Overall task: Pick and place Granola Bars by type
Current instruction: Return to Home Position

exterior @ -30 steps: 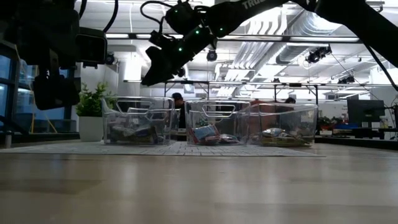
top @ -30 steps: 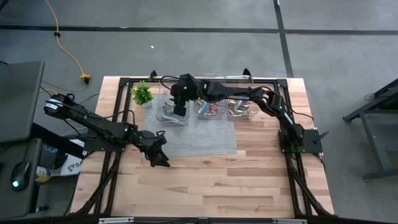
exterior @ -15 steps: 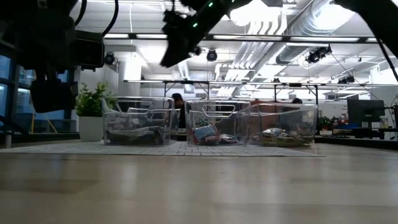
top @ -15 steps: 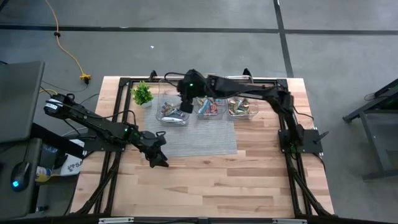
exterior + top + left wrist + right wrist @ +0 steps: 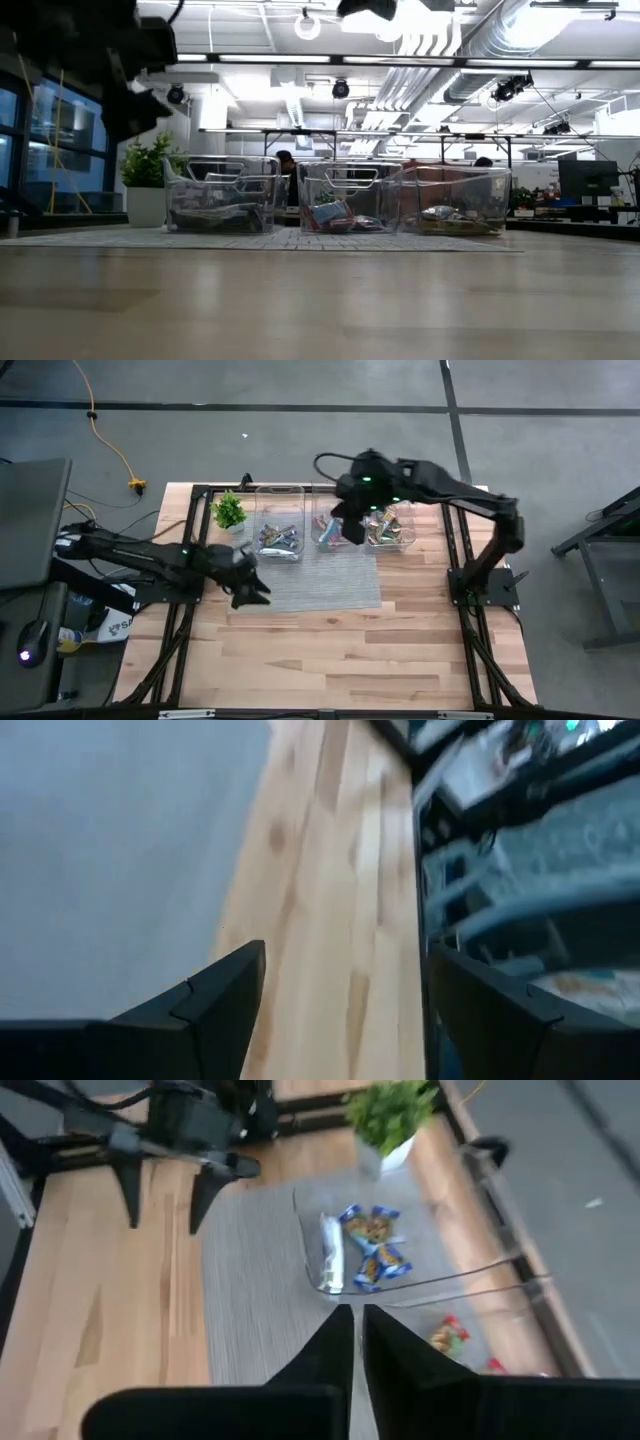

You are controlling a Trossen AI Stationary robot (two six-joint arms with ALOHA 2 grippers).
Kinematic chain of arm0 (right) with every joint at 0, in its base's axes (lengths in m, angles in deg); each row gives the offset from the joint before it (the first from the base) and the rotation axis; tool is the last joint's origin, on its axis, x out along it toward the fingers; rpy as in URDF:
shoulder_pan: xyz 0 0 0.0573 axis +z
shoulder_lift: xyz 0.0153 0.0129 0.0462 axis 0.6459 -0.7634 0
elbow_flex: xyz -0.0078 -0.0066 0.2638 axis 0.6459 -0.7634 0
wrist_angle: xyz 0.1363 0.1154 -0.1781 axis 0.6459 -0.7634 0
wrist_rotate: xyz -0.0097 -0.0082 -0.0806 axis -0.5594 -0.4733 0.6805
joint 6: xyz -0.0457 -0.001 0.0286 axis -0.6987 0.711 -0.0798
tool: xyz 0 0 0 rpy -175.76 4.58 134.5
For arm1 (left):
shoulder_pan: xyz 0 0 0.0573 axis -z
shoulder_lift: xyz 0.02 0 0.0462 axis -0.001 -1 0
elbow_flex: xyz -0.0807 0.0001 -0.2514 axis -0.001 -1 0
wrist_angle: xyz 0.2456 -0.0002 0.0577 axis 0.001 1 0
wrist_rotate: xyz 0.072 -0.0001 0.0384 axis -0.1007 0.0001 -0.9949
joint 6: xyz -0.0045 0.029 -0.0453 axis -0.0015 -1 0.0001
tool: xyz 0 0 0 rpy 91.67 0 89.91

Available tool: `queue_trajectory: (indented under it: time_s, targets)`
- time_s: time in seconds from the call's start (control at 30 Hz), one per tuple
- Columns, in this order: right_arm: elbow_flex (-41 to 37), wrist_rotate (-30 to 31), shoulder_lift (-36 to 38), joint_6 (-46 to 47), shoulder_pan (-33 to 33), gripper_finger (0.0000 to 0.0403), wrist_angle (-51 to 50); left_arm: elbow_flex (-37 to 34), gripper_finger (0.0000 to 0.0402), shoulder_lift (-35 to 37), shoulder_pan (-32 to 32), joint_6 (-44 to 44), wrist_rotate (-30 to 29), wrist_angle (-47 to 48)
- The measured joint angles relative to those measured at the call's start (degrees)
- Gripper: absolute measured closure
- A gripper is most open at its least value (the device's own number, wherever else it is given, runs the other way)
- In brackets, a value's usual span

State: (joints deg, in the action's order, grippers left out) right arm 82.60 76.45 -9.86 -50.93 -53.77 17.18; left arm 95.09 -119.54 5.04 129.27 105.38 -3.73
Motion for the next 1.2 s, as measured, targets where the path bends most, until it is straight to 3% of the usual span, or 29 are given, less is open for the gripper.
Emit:
queue_trajectory:
  time_s: [0.37,0.6,0.83,1.03,1.2]
  targets:
    - [0.0,17.5,14.1,5.9,10.1,0.0402,-8.5,0.0,0.0131,27.2,-7.0,-7.1,-6.7,15.8]
    - [-4.2,30.0,23.2,11.8,20.3,0.0403,-8.4,0.0,0.0131,36.7,-7.0,-7.6,-10.6,23.9]
    - [-33.2,41.1,43.4,19.6,28.0,0.0403,9.9,0.0,0.0131,38.3,-7.0,-13.8,-13.1,25.7]
    - [-59.5,41.9,63.1,21.8,27.5,0.0402,32.8,-2.6,0.0131,38.7,-7.0,-16.1,-14.0,24.1]
    - [-76.0,40.7,76.1,20.0,24.8,0.0402,49.8,-8.6,0.0131,38.8,-7.0,-13.9,-12.6,13.3]
